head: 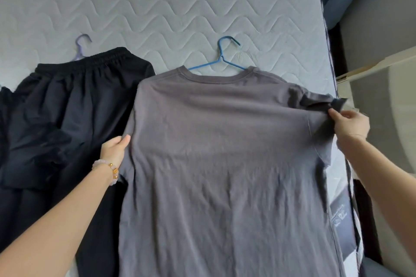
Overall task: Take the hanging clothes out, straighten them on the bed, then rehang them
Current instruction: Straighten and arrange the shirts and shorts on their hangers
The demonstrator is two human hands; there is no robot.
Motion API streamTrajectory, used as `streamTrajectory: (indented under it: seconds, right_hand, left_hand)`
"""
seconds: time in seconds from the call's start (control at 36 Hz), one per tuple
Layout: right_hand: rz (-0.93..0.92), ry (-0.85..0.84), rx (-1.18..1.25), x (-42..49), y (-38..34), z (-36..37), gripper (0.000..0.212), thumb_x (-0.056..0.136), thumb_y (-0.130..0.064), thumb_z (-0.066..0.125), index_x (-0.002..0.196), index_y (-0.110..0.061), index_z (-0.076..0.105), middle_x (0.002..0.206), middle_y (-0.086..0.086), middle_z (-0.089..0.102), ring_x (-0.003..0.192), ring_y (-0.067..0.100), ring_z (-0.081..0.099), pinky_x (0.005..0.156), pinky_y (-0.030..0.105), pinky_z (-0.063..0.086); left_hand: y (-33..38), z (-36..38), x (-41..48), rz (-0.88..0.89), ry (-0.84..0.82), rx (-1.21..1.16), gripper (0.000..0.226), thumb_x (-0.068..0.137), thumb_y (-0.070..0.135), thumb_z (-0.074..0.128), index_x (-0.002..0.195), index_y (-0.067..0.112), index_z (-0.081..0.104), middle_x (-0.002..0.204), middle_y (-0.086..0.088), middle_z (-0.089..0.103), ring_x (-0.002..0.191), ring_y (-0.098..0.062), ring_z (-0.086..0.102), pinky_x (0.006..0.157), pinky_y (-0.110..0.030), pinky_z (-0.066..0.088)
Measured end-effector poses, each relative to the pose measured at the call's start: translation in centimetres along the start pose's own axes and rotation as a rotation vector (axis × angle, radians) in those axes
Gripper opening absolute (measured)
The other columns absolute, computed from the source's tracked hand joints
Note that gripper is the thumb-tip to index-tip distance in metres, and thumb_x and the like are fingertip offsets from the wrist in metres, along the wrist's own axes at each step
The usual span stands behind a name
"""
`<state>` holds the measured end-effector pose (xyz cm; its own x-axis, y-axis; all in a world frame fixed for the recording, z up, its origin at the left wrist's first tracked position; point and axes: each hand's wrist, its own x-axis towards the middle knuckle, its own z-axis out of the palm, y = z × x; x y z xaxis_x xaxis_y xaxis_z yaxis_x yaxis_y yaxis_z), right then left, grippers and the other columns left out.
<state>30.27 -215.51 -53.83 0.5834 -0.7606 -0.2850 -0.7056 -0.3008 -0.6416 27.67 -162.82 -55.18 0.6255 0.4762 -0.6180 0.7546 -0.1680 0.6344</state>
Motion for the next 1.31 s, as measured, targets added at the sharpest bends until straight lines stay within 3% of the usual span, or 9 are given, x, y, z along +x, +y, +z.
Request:
streamTrajectory:
  seconds: [0.14,0.22,0.36,0.44,0.53,0.64,0.78,1.06,1.31]
  right_hand:
    - [0.244,0.1,0.37,4.7,3.7,-2.3,0.021,0.07,-0.024,0.062,0.054,-0.017,0.05,0.083,0.028,0.064,0.073,0.018,0.057,0.07,0.037,0.052]
    - [0.257,0.162,0.465,4.2,2.1,-4.3,0.009,0.085,-0.01,0.059,0.087,-0.003,0.064,0.081,0.01,0.061,0.077,0.02,0.062,0.066,0.031,0.058]
    - [0.256,0.169,0.458,6.0,2.4,-5.8,0.03,0.087,-0.01,0.059,0.115,0.003,0.06,0.089,0.008,0.062,0.077,0.015,0.059,0.08,0.031,0.056]
    - [0.33,0.043,0.426,5.9,3.1,-6.2,0.011,0.092,-0.008,0.051,0.093,0.0,0.059,0.101,0.014,0.06,0.075,0.018,0.058,0.077,0.03,0.056]
    - [0.413,-0.128,0.385,5.3,3.3,-6.0,0.023,0.09,-0.01,0.053,0.113,-0.005,0.051,0.106,0.014,0.056,0.07,0.017,0.056,0.075,0.034,0.057]
    - [0.462,-0.284,0.359,3.6,3.8,-5.4,0.01,0.087,-0.013,0.062,0.088,-0.011,0.052,0.079,0.005,0.058,0.071,0.013,0.058,0.053,0.029,0.058]
    - [0.493,-0.342,0.47,2.6,5.8,-4.9,0.014,0.084,-0.034,0.065,0.082,-0.022,0.058,0.081,-0.003,0.06,0.079,0.009,0.057,0.079,0.03,0.046]
    - [0.307,-0.466,0.636,1.7,6.5,-5.5,0.024,0.072,-0.034,0.074,0.09,-0.021,0.063,0.066,-0.012,0.068,0.064,0.003,0.063,0.063,0.017,0.048]
    - [0.031,-0.436,0.424,3.1,6.4,-6.3,0.03,0.074,-0.033,0.074,0.101,-0.02,0.066,0.105,0.004,0.07,0.098,0.018,0.067,0.091,0.038,0.053]
  left_hand:
    - [0.4,0.9,0.5,-0.004,0.028,0.075,0.017,0.1,0.022,0.054,0.105,0.01,0.064,0.103,-0.002,0.055,0.11,-0.02,0.049,0.099,-0.034,0.04]
    - [0.9,1.1,0.7,-0.031,0.028,0.117,0.04,0.099,0.022,0.055,0.134,0.002,0.055,0.129,-0.006,0.057,0.125,-0.026,0.05,0.112,-0.039,0.037]
    - [1.9,1.2,0.7,-0.051,0.005,0.16,0.035,0.098,0.017,0.057,0.13,0.002,0.058,0.132,-0.01,0.058,0.129,-0.03,0.05,0.111,-0.04,0.039]
    - [2.2,1.6,0.7,-0.067,0.002,0.184,0.043,0.098,0.014,0.056,0.139,0.0,0.05,0.142,-0.018,0.053,0.128,-0.032,0.051,0.113,-0.04,0.038]
    - [2.3,2.5,0.5,-0.027,0.038,0.277,0.04,0.1,0.009,0.05,0.138,-0.003,0.05,0.141,-0.02,0.052,0.125,-0.033,0.051,0.105,-0.037,0.038]
    - [2.9,3.8,-0.5,0.04,0.154,0.456,0.035,0.095,0.005,0.046,0.128,-0.004,0.055,0.133,-0.027,0.056,0.119,-0.045,0.052,0.1,-0.045,0.042]
    - [5.5,7.7,-3.5,0.451,0.37,0.727,0.048,0.086,-0.003,0.052,0.134,-0.002,0.047,0.137,-0.03,0.043,0.123,-0.047,0.043,0.101,-0.054,0.037]
    - [14.7,29.2,-10.2,0.99,-0.458,0.849,0.045,0.096,0.011,0.052,0.141,0.012,0.047,0.145,-0.009,0.046,0.134,-0.029,0.041,0.108,-0.033,0.033]
    - [16.6,43.5,-15.9,1.196,-0.665,1.162,0.06,0.102,0.018,0.041,0.157,0.02,0.016,0.163,-0.003,0.019,0.15,-0.026,0.015,0.122,-0.041,0.019]
